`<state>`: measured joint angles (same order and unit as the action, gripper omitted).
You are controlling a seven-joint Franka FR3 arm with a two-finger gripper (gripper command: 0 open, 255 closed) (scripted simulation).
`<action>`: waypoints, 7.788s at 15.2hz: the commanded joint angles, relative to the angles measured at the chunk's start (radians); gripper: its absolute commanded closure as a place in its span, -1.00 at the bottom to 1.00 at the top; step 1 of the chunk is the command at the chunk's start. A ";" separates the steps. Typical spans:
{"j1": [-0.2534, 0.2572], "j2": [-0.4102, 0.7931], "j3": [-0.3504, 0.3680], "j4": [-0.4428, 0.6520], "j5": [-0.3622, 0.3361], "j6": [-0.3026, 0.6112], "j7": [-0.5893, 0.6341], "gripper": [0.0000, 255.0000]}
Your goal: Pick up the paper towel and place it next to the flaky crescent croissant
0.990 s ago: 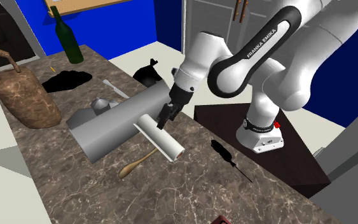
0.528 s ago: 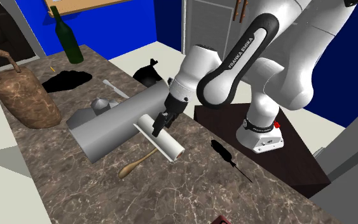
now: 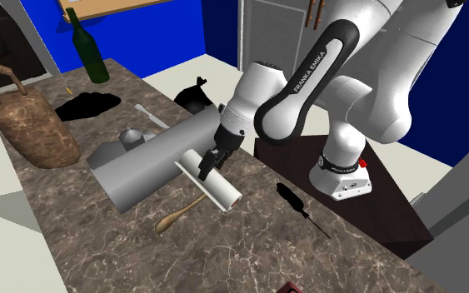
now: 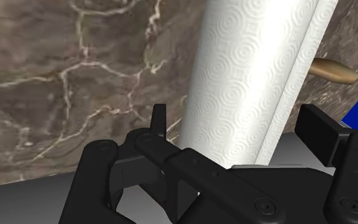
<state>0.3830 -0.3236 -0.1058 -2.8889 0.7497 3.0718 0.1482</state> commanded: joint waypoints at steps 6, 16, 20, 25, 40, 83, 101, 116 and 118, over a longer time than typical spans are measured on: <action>0.000 0.000 0.000 0.000 0.000 0.000 0.000 1.00; -0.173 -0.103 0.136 0.002 -0.143 -0.124 0.133 1.00; -0.237 -0.165 0.179 0.016 -0.200 -0.205 0.187 1.00; -0.289 -0.233 0.210 0.042 -0.251 -0.301 0.236 1.00; -0.369 -0.366 0.235 0.166 -0.348 -0.558 0.327 1.00; -0.745 0.984 -0.240 1.803 -0.036 -1.145 -0.335 1.00; -0.727 1.015 -0.215 1.624 0.018 -0.965 -0.451 1.00; -0.732 1.068 -0.189 1.573 0.062 -0.875 -0.518 1.00; -0.732 1.068 -0.190 1.573 0.062 -0.875 -0.518 1.00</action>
<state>-0.3489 0.7437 -0.2956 -1.3159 0.8121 2.1976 -0.3703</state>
